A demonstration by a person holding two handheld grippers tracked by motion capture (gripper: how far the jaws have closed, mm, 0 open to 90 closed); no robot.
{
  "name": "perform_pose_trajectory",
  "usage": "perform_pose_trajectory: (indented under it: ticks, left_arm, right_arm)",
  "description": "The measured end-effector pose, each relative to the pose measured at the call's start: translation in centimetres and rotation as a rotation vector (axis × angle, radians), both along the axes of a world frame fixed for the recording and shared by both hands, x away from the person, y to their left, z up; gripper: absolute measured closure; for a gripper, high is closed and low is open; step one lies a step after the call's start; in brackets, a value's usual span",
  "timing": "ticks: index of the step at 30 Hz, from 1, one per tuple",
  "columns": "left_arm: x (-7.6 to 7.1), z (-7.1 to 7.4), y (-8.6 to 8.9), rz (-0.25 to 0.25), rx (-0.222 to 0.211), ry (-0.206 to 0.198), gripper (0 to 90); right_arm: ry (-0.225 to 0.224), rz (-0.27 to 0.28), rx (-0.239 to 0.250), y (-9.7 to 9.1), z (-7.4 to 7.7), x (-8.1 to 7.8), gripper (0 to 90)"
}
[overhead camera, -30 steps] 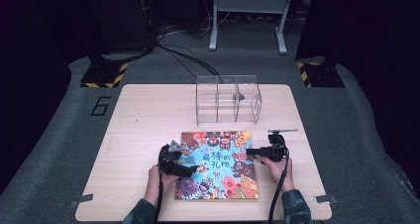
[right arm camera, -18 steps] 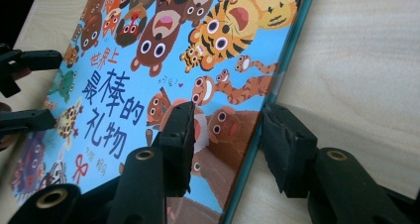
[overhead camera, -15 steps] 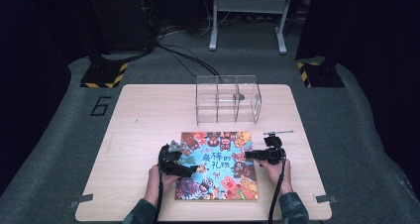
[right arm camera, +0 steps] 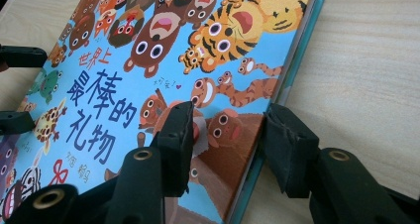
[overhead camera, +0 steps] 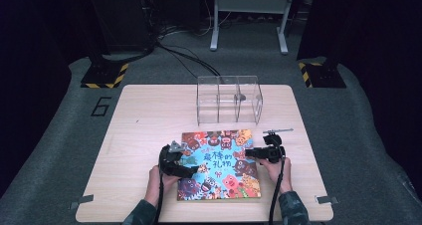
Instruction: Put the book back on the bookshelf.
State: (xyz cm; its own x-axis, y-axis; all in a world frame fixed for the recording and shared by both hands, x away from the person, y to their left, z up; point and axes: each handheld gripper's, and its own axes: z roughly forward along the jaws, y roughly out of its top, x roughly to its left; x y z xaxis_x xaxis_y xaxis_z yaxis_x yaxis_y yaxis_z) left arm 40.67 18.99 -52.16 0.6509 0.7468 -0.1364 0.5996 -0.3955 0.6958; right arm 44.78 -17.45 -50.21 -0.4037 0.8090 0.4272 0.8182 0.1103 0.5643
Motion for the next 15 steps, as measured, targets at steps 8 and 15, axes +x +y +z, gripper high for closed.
perform_pose_trajectory:
  ticks: [8, 15]
  left_arm:
    - [0.1, 0.0, 0.0, -0.020, 0.025, -0.011, 5.0]
    - [0.2, 0.1, 0.2, -0.031, 0.002, 0.015, 5.2]
  right_arm:
    - [0.014, 0.020, 0.025, -0.3, -0.5, 1.1, 51.5]
    - [-0.023, 0.021, 0.051, -0.5, 0.4, 0.9, 53.9]
